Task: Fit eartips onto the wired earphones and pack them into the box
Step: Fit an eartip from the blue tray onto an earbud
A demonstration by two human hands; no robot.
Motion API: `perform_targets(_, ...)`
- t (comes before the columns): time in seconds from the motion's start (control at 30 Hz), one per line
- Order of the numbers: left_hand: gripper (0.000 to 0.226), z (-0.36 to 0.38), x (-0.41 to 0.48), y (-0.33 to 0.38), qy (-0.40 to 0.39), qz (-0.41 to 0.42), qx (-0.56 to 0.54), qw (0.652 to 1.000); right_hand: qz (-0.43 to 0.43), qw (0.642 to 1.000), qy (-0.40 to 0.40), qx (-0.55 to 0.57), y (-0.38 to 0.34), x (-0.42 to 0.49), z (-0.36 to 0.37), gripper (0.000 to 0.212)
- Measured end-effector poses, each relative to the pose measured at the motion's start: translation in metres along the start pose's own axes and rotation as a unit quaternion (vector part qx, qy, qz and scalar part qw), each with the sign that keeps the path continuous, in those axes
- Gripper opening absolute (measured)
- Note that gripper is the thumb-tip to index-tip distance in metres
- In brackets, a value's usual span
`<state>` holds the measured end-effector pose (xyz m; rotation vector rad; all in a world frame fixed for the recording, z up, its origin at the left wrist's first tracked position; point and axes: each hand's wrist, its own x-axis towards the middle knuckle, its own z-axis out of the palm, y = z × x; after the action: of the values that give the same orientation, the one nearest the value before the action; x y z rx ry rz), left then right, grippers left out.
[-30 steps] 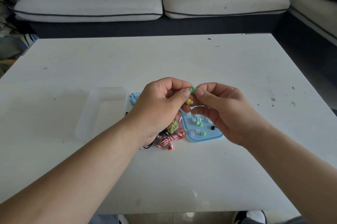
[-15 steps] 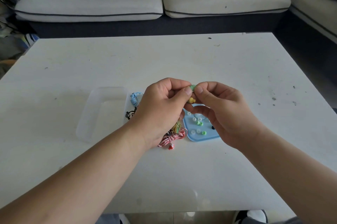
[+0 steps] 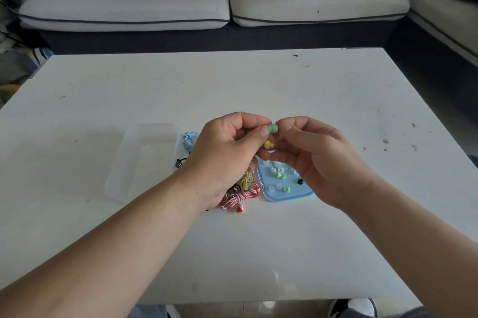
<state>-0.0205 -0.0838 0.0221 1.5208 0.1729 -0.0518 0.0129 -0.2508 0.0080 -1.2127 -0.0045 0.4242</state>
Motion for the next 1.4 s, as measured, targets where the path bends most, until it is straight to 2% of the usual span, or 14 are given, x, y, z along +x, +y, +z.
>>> perform_targets(0.13,0.012,-0.001,0.001,-0.001,-0.003,-0.011,-0.008,1.000,0.007,1.000,-0.024,0.009,0.002,0.000,0.000,0.032)
perform_targets(0.27,0.011,0.000,-0.001,0.000,-0.004,-0.033,-0.010,0.999,0.023,1.000,0.008,-0.016,0.001,-0.002,-0.005,0.023)
perform_targets(0.33,0.011,0.000,-0.002,-0.001,0.008,-0.050,-0.001,0.999,0.021,0.994,0.051,-0.095,0.000,-0.004,-0.013,0.019)
perform_targets(0.4,0.009,0.001,-0.003,-0.005,0.022,-0.066,0.024,0.997,0.020,0.951,0.077,-0.297,0.005,-0.006,-0.025,0.017)
perform_targets(0.47,0.007,0.004,-0.006,-0.011,0.023,-0.076,0.056,0.995,0.044,0.868,0.053,-0.492,0.019,-0.008,-0.033,0.013)
perform_targets(0.5,0.007,0.006,-0.008,-0.013,0.020,-0.078,0.066,0.995,0.058,0.831,0.035,-0.552,0.027,-0.009,-0.035,0.012)
perform_targets(0.57,0.007,0.010,-0.010,-0.015,0.013,-0.084,0.071,0.994,0.069,0.784,0.016,-0.617,0.040,-0.008,-0.036,0.010)
perform_targets(0.67,0.008,0.012,-0.011,-0.017,0.008,-0.093,0.069,0.993,0.060,0.757,0.018,-0.650,0.050,-0.003,-0.041,0.014)
perform_targets(0.87,0.008,0.008,-0.009,-0.017,0.017,-0.118,0.048,0.992,0.063,0.769,0.045,-0.634,0.058,0.004,-0.043,0.014)
perform_targets(1.0,0.009,0.006,-0.008,-0.012,0.018,-0.141,0.002,0.990,0.055,0.749,0.038,-0.659,0.059,0.004,-0.042,0.018)
perform_targets(1.07,0.011,0.006,-0.009,-0.010,0.017,-0.145,-0.005,0.989,0.039,0.758,0.050,-0.649,0.055,0.002,-0.039,0.015)
perform_targets(1.13,0.014,0.005,-0.008,-0.009,0.019,-0.148,-0.017,0.989,0.007,0.795,0.077,-0.601,0.043,0.000,-0.030,0.012)
perform_targets(1.27,0.013,0.000,-0.003,-0.007,0.034,-0.144,-0.032,0.988,0.031,0.920,0.086,-0.381,0.013,-0.013,-0.008,0.006)
perform_targets(1.4,0.008,-0.003,0.001,-0.004,0.047,-0.137,-0.053,0.988,0.046,0.960,0.086,-0.263,0.000,-0.014,0.000,0.005)
